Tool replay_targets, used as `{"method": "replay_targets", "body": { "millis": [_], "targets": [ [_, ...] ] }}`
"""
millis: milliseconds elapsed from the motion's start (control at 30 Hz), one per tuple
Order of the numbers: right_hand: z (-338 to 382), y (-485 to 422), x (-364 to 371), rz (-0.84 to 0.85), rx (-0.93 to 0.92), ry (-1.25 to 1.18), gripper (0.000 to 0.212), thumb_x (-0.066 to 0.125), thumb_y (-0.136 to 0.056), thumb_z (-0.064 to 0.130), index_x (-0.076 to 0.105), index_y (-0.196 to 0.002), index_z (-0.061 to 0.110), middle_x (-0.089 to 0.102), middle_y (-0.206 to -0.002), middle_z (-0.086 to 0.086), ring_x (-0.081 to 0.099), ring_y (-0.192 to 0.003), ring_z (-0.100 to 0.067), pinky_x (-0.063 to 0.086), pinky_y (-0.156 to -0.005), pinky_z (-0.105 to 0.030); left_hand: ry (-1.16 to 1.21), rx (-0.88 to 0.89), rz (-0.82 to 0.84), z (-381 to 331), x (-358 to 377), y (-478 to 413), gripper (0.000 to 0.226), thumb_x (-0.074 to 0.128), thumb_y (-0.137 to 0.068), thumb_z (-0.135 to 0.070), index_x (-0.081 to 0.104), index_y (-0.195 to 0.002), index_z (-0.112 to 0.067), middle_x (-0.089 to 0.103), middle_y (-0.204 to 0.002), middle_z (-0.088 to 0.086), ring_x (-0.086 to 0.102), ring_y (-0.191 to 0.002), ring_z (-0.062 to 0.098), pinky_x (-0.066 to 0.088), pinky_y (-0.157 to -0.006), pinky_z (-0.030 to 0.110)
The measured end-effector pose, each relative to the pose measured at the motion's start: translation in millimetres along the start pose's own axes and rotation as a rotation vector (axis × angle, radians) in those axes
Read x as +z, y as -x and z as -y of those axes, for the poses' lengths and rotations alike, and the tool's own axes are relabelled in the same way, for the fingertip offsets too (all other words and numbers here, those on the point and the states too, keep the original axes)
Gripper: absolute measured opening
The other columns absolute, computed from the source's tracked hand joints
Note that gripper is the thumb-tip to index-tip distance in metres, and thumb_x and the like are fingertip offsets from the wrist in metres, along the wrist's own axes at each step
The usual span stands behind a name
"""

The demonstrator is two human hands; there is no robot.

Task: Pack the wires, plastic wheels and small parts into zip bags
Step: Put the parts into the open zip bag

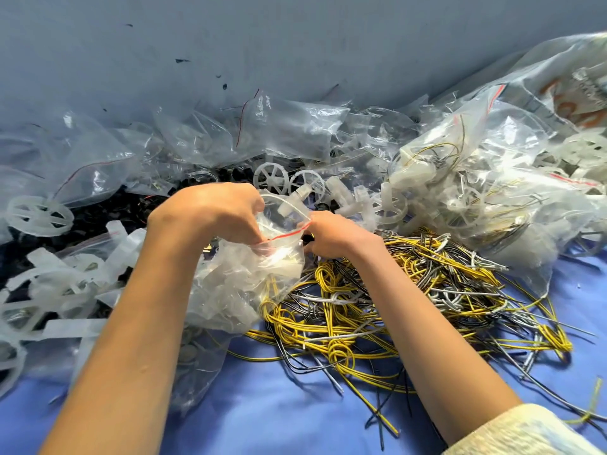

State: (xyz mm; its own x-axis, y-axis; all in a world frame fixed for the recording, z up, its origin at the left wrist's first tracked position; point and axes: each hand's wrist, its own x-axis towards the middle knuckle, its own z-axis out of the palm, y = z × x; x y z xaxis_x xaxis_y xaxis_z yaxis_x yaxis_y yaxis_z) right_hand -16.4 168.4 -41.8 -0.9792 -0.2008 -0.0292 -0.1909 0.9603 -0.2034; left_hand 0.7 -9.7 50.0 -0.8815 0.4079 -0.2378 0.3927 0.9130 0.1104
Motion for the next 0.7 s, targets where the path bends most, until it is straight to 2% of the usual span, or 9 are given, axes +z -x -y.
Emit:
{"method": "replay_targets", "body": {
  "millis": [67, 167, 233, 300, 367, 433, 567, 633, 700],
  "targets": [
    [0, 2, -2, -0.084, 0.030, -0.041, 0.020, 0.067, -0.082, 0.011, 0.071, -0.099, 0.021, 0.065, -0.108, -0.001, 0.061, -0.094, -0.024, 0.054, -0.078, -0.038, -0.012, 0.009, 0.010, 1, 1, -1, 0.064, 0.075, -0.077, -0.040, 0.053, -0.129, -0.009, 0.060, -0.127, 0.008, 0.058, -0.113, 0.025, 0.046, -0.095, 0.036],
    [-4, 5, -19, -0.243, 0.046, -0.089, 0.002, 0.066, -0.085, 0.018, 0.064, -0.087, 0.019, 0.062, -0.088, 0.004, 0.060, -0.088, -0.024, 0.049, -0.066, -0.030, -0.025, 0.018, 0.024, 1, 1, -3, 0.069, 0.075, -0.077, -0.042, 0.050, -0.133, -0.010, 0.058, -0.130, 0.006, 0.056, -0.115, 0.024, 0.044, -0.098, 0.038],
    [-6, 9, -37, -0.312, 0.063, -0.111, 0.009, 0.063, -0.088, 0.019, 0.068, -0.094, 0.022, 0.065, -0.095, 0.002, 0.061, -0.091, -0.023, 0.052, -0.074, -0.036, -0.015, 0.025, 0.039, 3, 2, -4, 0.069, 0.074, -0.077, -0.044, 0.050, -0.131, -0.009, 0.058, -0.122, 0.001, 0.056, -0.107, 0.020, 0.043, -0.091, 0.034],
    [-7, 16, -55, -0.380, 0.103, -0.158, 0.013, 0.063, -0.087, 0.021, 0.069, -0.099, 0.025, 0.068, -0.103, -0.001, 0.062, -0.093, -0.024, 0.053, -0.082, -0.042, -0.008, 0.038, 0.046, 4, 2, -5, 0.069, 0.073, -0.077, -0.046, 0.052, -0.130, -0.008, 0.056, -0.113, 0.000, 0.050, -0.097, 0.018, 0.036, -0.080, 0.031],
    [-6, 23, -68, -0.426, 0.083, -0.249, 0.014, 0.065, -0.086, 0.023, 0.069, -0.099, 0.025, 0.068, -0.101, -0.001, 0.063, -0.092, -0.022, 0.053, -0.083, -0.043, -0.011, 0.049, 0.039, 2, 2, -6, 0.071, 0.073, -0.076, -0.047, 0.051, -0.131, -0.008, 0.059, -0.117, 0.001, 0.054, -0.101, 0.020, 0.040, -0.082, 0.032],
    [0, 28, -77, -0.435, 0.041, -0.292, 0.014, 0.067, -0.085, 0.027, 0.070, -0.098, 0.025, 0.068, -0.095, 0.003, 0.063, -0.086, -0.017, 0.054, -0.082, -0.041, -0.021, 0.050, 0.032, -1, 1, -5, 0.073, 0.073, -0.076, -0.047, 0.049, -0.133, -0.009, 0.059, -0.126, 0.004, 0.057, -0.111, 0.023, 0.044, -0.092, 0.036],
    [7, 35, -86, -0.424, 0.000, -0.323, 0.014, 0.069, -0.083, 0.028, 0.073, -0.094, 0.021, 0.067, -0.079, 0.010, 0.065, -0.073, -0.012, 0.056, -0.076, -0.035, -0.021, 0.052, 0.050, -2, 3, -4, 0.071, 0.071, -0.077, -0.049, 0.050, -0.132, -0.008, 0.057, -0.117, 0.000, 0.054, -0.102, 0.020, 0.038, -0.082, 0.032],
    [8, 40, -90, -0.363, -0.073, -0.433, 0.014, 0.069, -0.082, 0.025, 0.073, -0.094, 0.018, 0.071, -0.080, 0.007, 0.067, -0.073, -0.012, 0.057, -0.074, -0.031, -0.020, 0.045, 0.045, -2, 2, -4, 0.070, 0.071, -0.078, -0.048, 0.049, -0.132, -0.010, 0.057, -0.128, 0.004, 0.055, -0.114, 0.024, 0.043, -0.090, 0.036],
    [11, 44, -92, -0.266, -0.172, -0.501, 0.015, 0.071, -0.082, 0.024, 0.073, -0.095, 0.018, 0.073, -0.083, 0.003, 0.067, -0.071, -0.009, 0.053, -0.066, -0.022, -0.020, 0.041, 0.037, -3, 1, -2, 0.070, 0.070, -0.078, -0.050, 0.049, -0.132, -0.011, 0.056, -0.131, 0.006, 0.054, -0.118, 0.025, 0.043, -0.097, 0.038]
  ]
}}
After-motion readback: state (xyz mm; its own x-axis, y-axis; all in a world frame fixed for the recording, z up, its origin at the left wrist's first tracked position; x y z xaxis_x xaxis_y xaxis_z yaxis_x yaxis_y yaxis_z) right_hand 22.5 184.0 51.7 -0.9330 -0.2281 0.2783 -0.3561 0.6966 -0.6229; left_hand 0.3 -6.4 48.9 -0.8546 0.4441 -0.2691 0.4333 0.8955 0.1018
